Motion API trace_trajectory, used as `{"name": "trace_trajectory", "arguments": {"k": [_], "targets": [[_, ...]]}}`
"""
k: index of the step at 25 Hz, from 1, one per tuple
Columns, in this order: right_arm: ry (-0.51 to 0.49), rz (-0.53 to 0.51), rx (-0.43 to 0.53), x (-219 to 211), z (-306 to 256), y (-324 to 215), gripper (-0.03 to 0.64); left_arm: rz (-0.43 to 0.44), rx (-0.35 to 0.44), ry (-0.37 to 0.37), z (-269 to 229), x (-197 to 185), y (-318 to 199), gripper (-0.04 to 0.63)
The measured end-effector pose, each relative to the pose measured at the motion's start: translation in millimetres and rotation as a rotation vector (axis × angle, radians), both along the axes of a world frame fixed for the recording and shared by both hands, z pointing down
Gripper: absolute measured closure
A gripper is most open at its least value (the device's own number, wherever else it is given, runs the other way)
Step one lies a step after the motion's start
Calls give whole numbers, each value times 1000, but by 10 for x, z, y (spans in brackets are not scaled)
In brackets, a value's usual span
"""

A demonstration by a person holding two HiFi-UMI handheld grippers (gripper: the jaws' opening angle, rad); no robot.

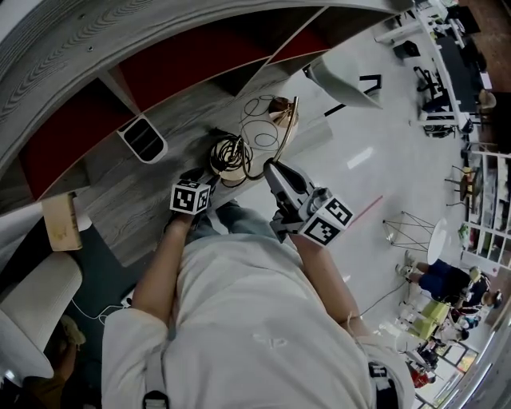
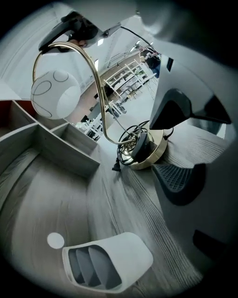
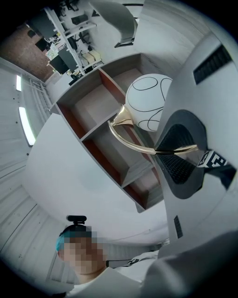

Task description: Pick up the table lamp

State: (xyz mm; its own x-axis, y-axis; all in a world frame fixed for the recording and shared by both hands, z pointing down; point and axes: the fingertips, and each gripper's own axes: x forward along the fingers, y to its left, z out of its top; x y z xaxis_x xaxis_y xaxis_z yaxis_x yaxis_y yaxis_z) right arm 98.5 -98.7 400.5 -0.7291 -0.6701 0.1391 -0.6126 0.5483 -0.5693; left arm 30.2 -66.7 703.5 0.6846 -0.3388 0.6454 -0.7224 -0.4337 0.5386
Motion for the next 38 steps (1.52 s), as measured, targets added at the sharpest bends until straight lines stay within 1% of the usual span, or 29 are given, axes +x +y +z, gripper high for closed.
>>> {"name": "trace_trajectory", "arguments": {"k": [3,7,11,14,18,22,27,31,34,38], "targets": [[-10,0,-3,44,-4,-21,563,-45,-64,28,77,50,-15,359],[-32,6,-11,85,64,-33,563,-104,-109,74,159,89,-58,359],[-48,-7,-12,126,89,-63,563,-147,-153,88,295,115,-79,347],[-53,-31,-13,136,98,-70,563,-192,-170,106,351,104,-105,347],[-64,-55,-17,155,103,-87,562,-240,-194,156,370,102,-115,350],[-84,-61,-25,181,111,-88,563,-291,-200,209,362,53,-103,359],[-85,-73,-24,218,110,-98,561,-319,-215,216,420,-4,-86,353],[-89,-82,-23,245,120,-99,563,-356,-253,282,472,23,-111,348],[-89,-85,-24,255,136,-91,562,-362,-275,314,523,98,-104,348],[-88,-88,-24,269,141,-83,563,-380,-300,388,549,199,-97,350]]}}
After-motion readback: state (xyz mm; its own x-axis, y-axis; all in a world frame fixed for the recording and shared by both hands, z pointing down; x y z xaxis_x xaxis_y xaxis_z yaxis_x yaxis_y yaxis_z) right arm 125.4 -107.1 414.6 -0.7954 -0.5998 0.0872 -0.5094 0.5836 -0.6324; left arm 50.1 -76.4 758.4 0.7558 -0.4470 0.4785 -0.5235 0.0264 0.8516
